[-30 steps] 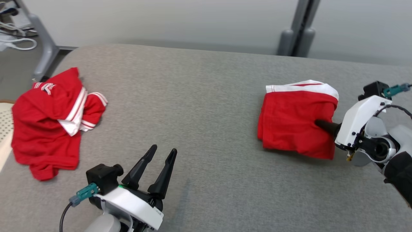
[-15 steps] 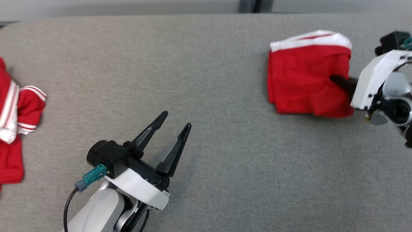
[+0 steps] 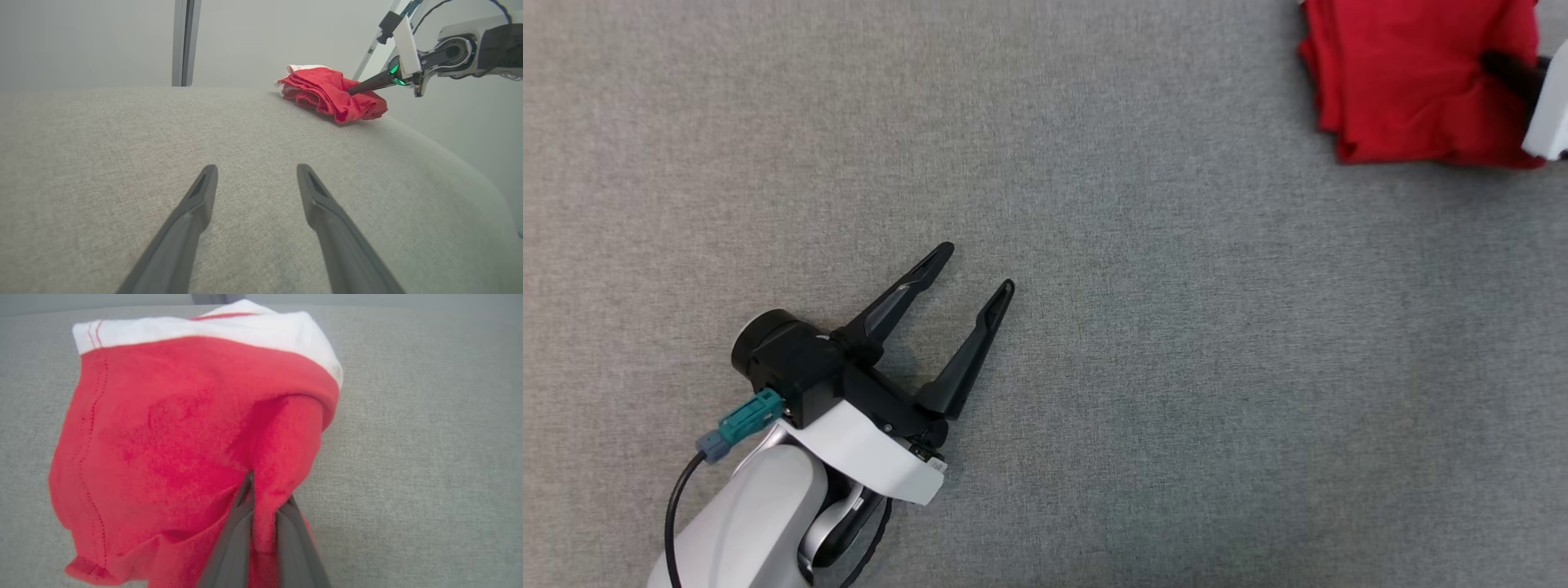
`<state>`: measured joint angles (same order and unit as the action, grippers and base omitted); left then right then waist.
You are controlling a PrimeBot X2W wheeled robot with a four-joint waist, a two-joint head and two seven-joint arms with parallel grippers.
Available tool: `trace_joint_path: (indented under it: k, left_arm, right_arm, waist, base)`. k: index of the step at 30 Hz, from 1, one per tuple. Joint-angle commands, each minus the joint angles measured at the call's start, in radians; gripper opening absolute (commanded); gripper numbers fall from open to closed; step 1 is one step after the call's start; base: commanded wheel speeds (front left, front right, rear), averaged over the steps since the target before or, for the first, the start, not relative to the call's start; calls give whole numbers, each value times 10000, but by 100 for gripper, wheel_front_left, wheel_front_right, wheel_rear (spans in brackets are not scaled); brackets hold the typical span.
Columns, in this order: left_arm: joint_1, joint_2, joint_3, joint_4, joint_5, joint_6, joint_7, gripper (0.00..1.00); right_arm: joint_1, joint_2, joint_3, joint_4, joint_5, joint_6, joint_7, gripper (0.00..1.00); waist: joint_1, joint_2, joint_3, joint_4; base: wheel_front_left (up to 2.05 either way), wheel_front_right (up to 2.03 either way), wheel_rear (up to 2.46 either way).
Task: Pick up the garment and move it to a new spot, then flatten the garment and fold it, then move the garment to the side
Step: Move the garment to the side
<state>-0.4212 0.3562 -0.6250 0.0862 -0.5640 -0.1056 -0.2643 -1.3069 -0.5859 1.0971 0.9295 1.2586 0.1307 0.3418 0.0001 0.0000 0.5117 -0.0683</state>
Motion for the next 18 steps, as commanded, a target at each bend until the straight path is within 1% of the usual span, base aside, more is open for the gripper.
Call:
trace_joint_path:
  k: [1,6,15,16,17,18]
  left_arm:
    - [-212,71,73,-18,-37,-50,-2,100]
    - [-188,109,156,-41,-80,-74,-3,100]
    - [-22,-12,248,45,-47,-124,-5,100]
    - [-5,-39,243,61,-52,-134,-6,100]
    - [13,-58,234,83,-63,-145,-7,100]
    - [22,-72,231,113,-77,-154,-7,100]
  right_arm:
    - [-209,-112,-6,149,-167,4,-12,0]
    - [-512,-169,159,467,-622,2,-51,0]
    - [-569,-79,60,857,-896,2,-167,0]
    - [-532,-44,46,904,-908,4,-174,3]
    - [-475,-6,32,968,-918,4,-182,38]
    - [-420,24,10,1027,-920,4,-206,96]
  waist:
    - [-1,0,307,9]
    - [-1,0,484,90]
    - [-1,0,402,144]
    - [-1,0,353,146]
    - [-1,0,294,148]
    - [-1,0,234,151]
  base:
    - [0,0,0]
    - [0,0,0]
    - [0,0,0]
    - [0,0,0]
    - [0,0,0]
    - [0,0,0]
